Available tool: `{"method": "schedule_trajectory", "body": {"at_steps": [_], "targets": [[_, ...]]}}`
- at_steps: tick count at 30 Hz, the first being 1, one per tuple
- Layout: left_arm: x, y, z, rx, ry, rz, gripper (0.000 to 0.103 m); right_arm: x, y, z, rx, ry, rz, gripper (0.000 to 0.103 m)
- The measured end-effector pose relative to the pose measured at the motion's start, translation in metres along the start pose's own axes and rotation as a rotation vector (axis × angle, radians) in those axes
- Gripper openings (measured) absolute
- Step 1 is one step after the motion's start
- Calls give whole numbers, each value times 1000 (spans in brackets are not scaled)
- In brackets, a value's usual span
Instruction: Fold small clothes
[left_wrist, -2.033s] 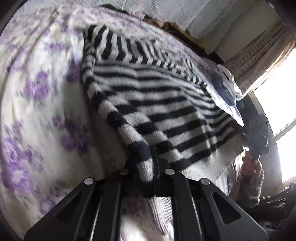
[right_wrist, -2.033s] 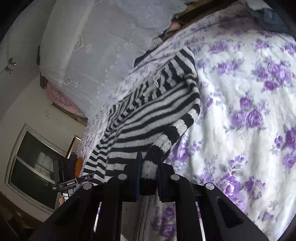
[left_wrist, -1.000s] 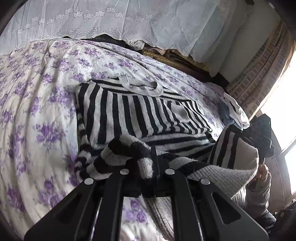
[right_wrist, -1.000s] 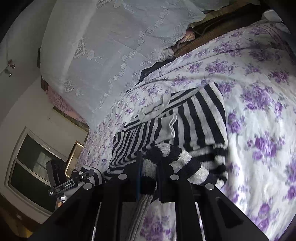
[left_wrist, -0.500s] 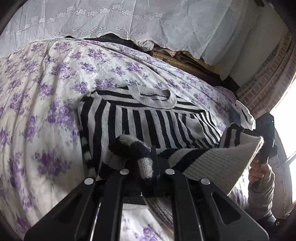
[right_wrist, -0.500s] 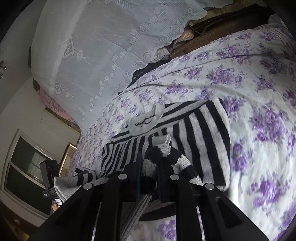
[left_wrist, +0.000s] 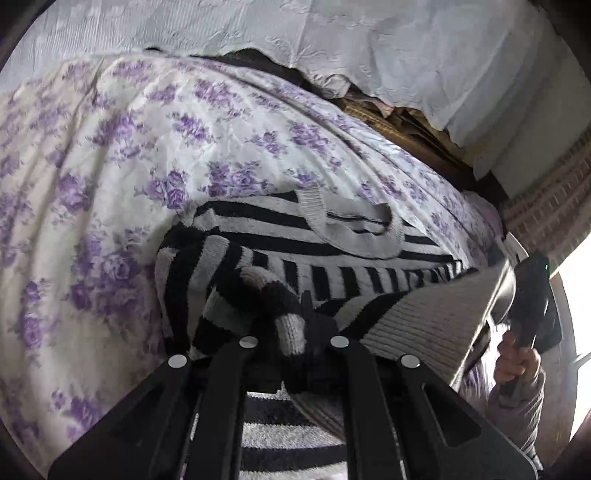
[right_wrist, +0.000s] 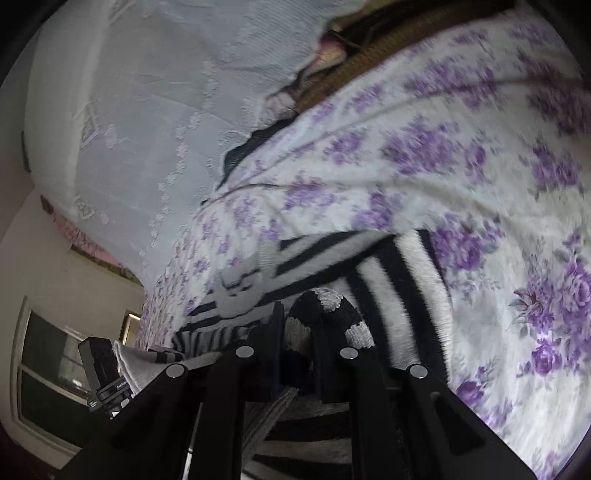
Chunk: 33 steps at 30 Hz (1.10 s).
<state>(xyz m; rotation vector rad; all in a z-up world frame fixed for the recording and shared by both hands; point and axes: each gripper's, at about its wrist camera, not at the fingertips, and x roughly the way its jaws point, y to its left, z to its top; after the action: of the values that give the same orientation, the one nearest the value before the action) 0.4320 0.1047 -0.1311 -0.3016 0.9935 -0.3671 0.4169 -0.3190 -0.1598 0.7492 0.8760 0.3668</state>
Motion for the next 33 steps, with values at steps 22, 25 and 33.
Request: {"method": "schedule_trajectory", "body": {"at_steps": [22,25,33], "targets": [[-42,10,0,12,-204,169,99,-32,27,6,-175,-154,-115,55],[-23,-26,3,160,-170,292,99,-8,40,14,-246,-110,-192,55],[55,-18,21,157,-21,509,99,36,36,12,-297,-47,-291,11]]}}
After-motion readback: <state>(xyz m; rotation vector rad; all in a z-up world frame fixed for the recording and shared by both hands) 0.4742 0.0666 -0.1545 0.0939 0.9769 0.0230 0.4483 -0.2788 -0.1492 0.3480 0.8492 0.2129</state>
